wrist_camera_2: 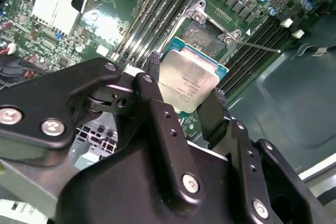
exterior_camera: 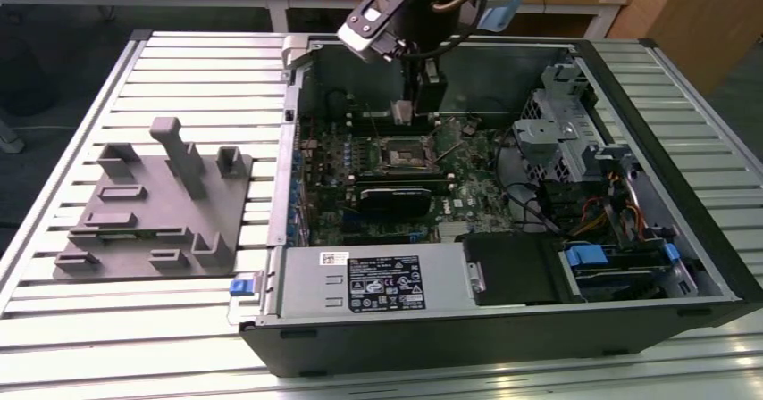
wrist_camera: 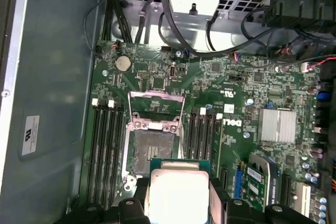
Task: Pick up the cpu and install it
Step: 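Place the cpu into insertion slot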
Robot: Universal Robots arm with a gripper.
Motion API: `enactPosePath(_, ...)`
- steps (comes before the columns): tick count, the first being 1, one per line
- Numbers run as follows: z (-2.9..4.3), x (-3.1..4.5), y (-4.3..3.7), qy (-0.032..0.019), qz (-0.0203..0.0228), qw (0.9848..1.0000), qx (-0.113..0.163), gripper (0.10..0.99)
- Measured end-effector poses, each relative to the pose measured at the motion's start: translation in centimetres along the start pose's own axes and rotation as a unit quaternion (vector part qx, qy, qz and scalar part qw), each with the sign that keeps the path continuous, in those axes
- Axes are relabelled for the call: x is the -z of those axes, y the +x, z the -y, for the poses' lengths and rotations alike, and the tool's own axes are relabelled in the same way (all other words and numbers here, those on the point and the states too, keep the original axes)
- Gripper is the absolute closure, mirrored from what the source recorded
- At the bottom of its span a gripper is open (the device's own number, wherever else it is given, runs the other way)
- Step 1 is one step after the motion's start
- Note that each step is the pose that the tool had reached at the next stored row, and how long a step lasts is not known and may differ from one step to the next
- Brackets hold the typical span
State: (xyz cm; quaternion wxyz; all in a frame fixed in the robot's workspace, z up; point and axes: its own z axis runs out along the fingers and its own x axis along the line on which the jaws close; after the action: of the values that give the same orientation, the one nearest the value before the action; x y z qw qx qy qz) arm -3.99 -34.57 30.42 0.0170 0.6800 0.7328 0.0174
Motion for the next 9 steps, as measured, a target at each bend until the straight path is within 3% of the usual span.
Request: enactPosePath(9,-0.23,-1.2,0.19,0.0,0.0001,1.0,-0.003,0.545)
